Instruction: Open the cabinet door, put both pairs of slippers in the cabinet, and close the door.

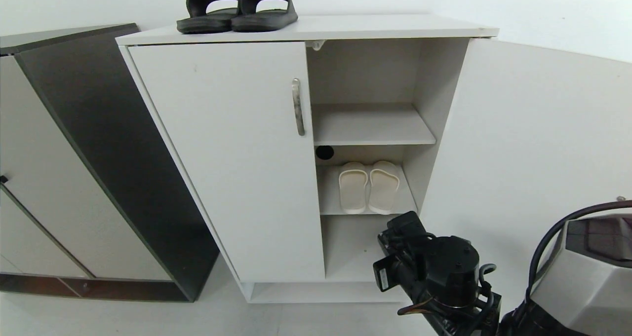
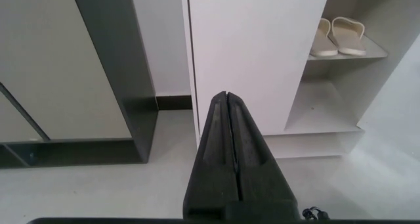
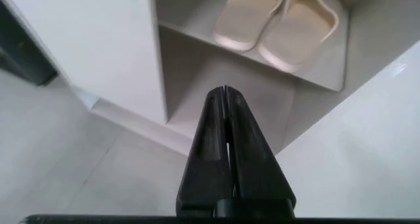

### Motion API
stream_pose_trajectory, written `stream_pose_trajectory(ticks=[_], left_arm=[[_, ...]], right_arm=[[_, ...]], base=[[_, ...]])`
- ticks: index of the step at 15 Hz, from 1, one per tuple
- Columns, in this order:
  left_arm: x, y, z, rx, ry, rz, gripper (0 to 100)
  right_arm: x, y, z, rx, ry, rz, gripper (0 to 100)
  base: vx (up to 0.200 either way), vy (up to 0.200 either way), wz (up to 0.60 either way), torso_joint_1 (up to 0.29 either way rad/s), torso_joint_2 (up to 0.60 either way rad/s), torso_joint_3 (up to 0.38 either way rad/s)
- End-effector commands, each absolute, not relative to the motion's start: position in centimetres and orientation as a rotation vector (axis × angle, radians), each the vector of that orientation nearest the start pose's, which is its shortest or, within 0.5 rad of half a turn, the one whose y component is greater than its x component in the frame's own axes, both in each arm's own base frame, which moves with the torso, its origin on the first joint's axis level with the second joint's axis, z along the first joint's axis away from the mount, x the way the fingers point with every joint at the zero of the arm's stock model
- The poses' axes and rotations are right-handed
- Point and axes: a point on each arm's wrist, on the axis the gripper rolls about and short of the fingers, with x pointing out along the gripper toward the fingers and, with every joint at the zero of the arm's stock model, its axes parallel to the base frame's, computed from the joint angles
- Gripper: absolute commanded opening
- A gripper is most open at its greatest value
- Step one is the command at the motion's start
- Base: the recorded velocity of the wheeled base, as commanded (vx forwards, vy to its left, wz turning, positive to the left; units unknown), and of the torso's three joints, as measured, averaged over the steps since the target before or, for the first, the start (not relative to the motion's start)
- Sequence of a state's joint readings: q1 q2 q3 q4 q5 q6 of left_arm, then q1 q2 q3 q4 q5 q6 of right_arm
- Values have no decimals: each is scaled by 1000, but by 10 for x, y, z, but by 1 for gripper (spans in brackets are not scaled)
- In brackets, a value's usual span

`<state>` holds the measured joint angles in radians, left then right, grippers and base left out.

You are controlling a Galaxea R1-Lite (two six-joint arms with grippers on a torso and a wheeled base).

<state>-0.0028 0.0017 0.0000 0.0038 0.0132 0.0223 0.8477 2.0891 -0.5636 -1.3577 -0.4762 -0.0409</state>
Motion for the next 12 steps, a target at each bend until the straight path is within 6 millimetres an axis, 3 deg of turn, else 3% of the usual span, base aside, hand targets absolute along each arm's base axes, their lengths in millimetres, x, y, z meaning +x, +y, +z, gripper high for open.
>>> stream_pose_trajectory(ticks=[1,4,12], left_arm=[[-23,0,75,22,6,12,0],[-23,0,75,22,6,9,0],[-23,0,75,22,8,11,0]], right_arm=[[222,235,77,-142,123,379,0],[223,233,73,-156,136,377,0],[219,226,64,-192,136,419,0]], base=[[0,0,0,0,0,0],[0,0,0,0,0,0],[0,200,0,4,1,4]])
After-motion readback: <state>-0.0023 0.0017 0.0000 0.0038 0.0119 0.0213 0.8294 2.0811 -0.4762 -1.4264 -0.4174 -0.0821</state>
